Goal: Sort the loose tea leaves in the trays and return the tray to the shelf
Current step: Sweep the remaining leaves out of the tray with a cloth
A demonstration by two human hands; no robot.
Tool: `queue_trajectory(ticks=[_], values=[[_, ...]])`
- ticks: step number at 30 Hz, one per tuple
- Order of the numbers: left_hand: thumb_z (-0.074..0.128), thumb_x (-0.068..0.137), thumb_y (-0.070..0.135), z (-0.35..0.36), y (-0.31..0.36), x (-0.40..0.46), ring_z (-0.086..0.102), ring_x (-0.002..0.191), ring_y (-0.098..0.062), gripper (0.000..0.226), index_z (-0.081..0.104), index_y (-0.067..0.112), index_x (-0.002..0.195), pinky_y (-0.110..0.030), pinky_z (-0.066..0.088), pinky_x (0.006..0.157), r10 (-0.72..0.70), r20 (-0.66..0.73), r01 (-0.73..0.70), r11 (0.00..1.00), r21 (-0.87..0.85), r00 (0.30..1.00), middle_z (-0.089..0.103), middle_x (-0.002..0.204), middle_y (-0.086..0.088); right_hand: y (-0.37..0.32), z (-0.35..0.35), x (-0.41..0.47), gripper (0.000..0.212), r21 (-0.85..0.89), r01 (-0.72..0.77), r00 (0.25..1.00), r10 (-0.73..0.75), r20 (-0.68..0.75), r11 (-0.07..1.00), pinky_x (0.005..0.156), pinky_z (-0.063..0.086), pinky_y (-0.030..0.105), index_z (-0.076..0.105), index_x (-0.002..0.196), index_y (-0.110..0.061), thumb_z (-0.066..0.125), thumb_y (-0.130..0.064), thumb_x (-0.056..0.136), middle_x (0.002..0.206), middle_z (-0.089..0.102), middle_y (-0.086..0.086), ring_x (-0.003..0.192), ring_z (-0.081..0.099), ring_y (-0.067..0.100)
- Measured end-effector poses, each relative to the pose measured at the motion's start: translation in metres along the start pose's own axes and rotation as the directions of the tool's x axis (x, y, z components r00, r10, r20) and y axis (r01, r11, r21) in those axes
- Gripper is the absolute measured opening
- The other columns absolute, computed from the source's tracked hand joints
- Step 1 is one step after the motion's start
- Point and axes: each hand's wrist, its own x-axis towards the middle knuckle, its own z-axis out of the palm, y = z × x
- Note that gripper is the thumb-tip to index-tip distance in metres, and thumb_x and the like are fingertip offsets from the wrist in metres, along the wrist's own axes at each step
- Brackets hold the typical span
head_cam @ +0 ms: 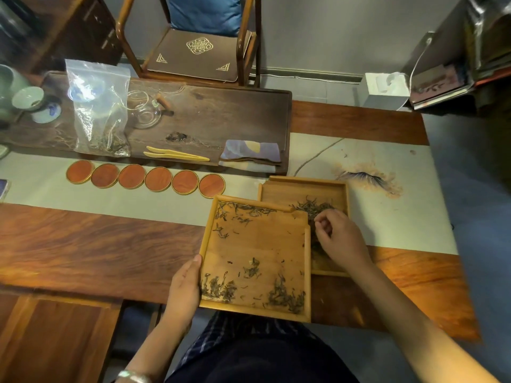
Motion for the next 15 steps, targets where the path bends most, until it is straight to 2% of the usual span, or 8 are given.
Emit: queue_trajectory(ticks=[3, 8, 12, 15], values=[[0.039, 0.103, 0.034, 0.003, 0.000, 0.001, 0.065, 0.074, -0.014, 0.042, 0.069, 0.006, 0.092, -0.023, 0.045, 0.064, 0.014, 0.004, -0.014, 1.000, -0.012, 1.000, 0.071, 0.085, -0.009, -0.013, -0.005, 0.008, 0.004, 0.033, 0.053, 0.999, -0.053, -0.001, 0.998, 0.063, 0.040, 0.015, 0.059, 0.094, -0.024, 0.056, -0.023, 0.091, 0.086, 0.050, -0.011, 0.076, 0.050, 0.000], [0.040, 0.103, 0.028, 0.007, 0.006, 0.004, 0.066, 0.066, 0.002, 0.038, 0.071, 0.014, 0.085, -0.006, 0.044, 0.056, 0.047, 0.006, -0.046, 0.998, -0.046, 0.999, 0.074, 0.074, 0.004, -0.057, -0.006, 0.079, 0.016, -0.027, 0.186, 0.982, -0.185, 0.037, 0.982, 0.070, 0.046, 0.024, 0.058, 0.105, -0.022, 0.055, -0.029, 0.092, 0.098, 0.052, -0.008, 0.088, 0.054, 0.010], [0.040, 0.103, 0.026, 0.010, 0.006, 0.008, 0.069, 0.070, -0.001, 0.037, 0.071, 0.015, 0.088, -0.007, 0.046, 0.057, 0.026, 0.029, -0.023, 0.995, -0.096, 0.999, 0.076, 0.079, 0.007, -0.088, 0.007, 0.154, 0.042, -0.154, 0.291, 0.948, -0.262, 0.183, 0.944, 0.083, 0.047, 0.033, 0.052, 0.122, -0.018, 0.062, -0.038, 0.086, 0.119, 0.052, 0.005, 0.108, 0.051, 0.022], [0.039, 0.103, 0.024, 0.017, 0.014, 0.018, 0.069, 0.069, -0.003, 0.038, 0.071, 0.011, 0.086, -0.009, 0.047, 0.058, 0.019, 0.042, -0.014, 0.994, -0.112, 0.999, 0.076, 0.077, 0.004, -0.103, 0.022, 0.200, 0.053, -0.267, 0.370, 0.916, -0.302, 0.264, 0.890, 0.094, 0.044, 0.042, 0.052, 0.121, -0.016, 0.066, -0.046, 0.080, 0.134, 0.043, 0.013, 0.122, 0.044, 0.031]])
